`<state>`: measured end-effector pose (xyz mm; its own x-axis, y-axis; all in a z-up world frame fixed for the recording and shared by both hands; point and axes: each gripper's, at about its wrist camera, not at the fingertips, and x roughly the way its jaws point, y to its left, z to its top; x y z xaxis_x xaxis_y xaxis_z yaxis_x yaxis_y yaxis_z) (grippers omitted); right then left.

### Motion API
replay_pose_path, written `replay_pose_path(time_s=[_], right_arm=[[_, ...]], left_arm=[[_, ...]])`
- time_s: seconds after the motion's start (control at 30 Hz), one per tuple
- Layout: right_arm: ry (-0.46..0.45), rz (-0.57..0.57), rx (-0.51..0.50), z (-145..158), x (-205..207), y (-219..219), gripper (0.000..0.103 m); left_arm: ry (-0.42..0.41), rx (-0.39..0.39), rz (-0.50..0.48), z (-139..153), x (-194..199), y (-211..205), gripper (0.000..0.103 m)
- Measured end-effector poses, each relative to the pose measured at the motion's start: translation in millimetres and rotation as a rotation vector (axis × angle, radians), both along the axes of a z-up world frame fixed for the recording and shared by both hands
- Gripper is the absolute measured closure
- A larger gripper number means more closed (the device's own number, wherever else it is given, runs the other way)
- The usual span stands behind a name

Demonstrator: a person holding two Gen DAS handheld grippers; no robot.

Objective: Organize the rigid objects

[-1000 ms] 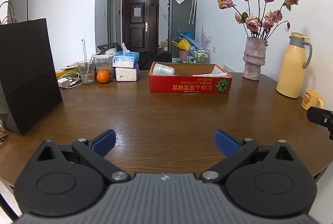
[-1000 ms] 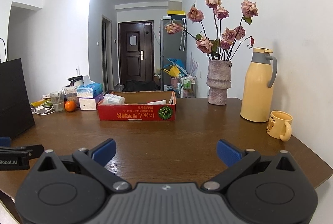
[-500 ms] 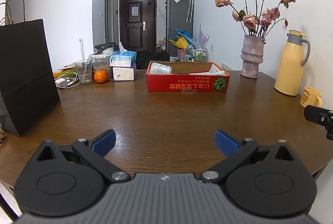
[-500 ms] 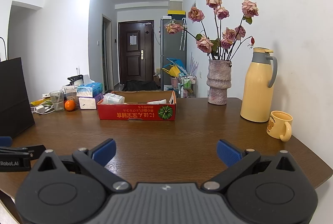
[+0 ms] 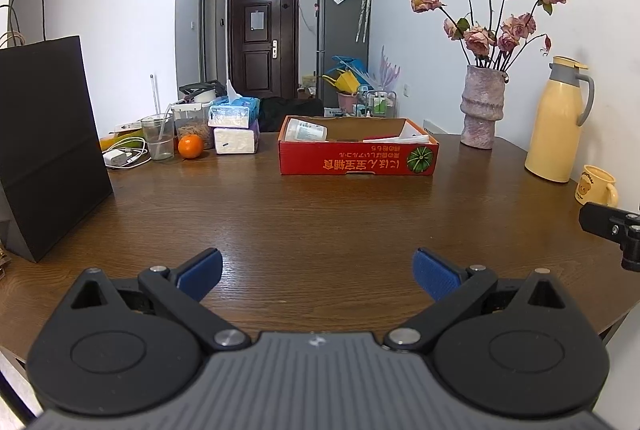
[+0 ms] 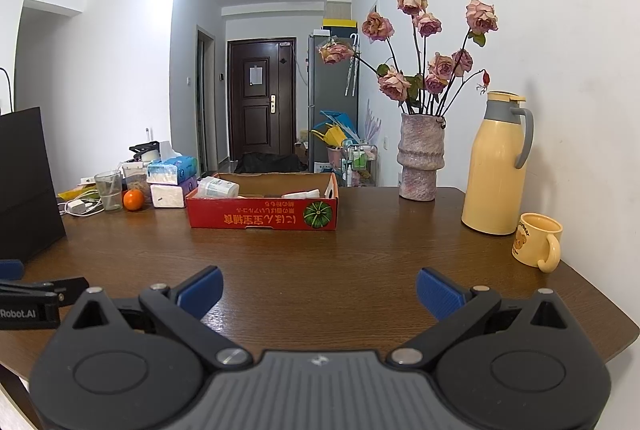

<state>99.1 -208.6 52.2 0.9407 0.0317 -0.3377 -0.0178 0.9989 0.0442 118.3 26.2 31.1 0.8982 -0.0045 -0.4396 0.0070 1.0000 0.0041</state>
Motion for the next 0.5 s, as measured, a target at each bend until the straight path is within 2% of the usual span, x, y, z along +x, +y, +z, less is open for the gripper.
replay_pose_path(time_s=[0.5], right_arm=[[0.009, 0.004, -0.006, -3.5, 4.2, -0.3, 0.0]], left_arm=[[0.006, -0.02, -0.01, -3.4, 4.1, -0.5, 0.0]])
